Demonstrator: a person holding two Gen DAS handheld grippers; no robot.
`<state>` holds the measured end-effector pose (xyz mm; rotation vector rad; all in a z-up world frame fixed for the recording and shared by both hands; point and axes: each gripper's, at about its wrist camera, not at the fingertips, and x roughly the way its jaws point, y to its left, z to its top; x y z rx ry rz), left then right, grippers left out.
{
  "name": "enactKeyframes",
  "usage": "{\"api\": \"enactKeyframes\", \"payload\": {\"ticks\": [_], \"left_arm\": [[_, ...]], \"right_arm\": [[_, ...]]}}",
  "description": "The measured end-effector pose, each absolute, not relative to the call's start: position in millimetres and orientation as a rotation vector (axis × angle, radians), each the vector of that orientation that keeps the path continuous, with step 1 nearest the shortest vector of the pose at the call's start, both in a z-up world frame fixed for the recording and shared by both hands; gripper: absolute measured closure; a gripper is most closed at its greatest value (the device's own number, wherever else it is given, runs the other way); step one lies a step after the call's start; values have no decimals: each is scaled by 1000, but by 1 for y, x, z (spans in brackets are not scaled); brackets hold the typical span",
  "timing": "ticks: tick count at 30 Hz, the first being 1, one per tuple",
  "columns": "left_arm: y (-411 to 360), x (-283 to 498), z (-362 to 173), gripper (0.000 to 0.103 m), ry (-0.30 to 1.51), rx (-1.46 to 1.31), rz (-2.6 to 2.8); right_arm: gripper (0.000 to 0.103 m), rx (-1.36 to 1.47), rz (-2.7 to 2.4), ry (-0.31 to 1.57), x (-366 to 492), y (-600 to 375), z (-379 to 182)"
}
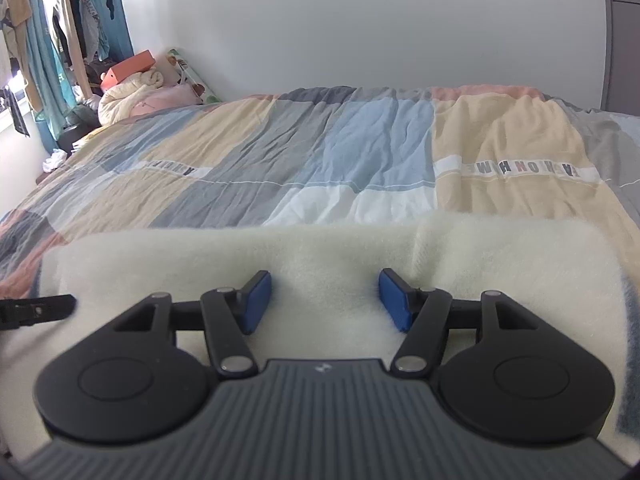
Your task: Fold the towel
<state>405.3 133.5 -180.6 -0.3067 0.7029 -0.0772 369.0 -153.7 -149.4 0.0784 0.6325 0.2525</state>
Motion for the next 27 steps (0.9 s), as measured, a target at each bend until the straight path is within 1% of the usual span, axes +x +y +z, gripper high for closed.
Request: {"api": "enactKeyframes", "payload": {"ticks": [6, 13, 17, 22, 27], "left_arm": [[127, 385, -172, 20, 668, -294, -75], [125, 326, -147, 20, 610, -356, -46], [137, 295, -144, 20, 597, -529, 20], [145, 269, -141, 20, 622, -621, -23], [163, 247, -175, 19, 766, -899, -21]], "right_arm": [[40, 77, 259, 625, 361, -155, -144], [39, 138, 281, 638, 329, -158, -123], [39, 194, 306, 626, 296, -155, -113], [38, 263, 362, 622, 260, -147, -106], [38, 295, 363, 634, 233, -148, -109]]}}
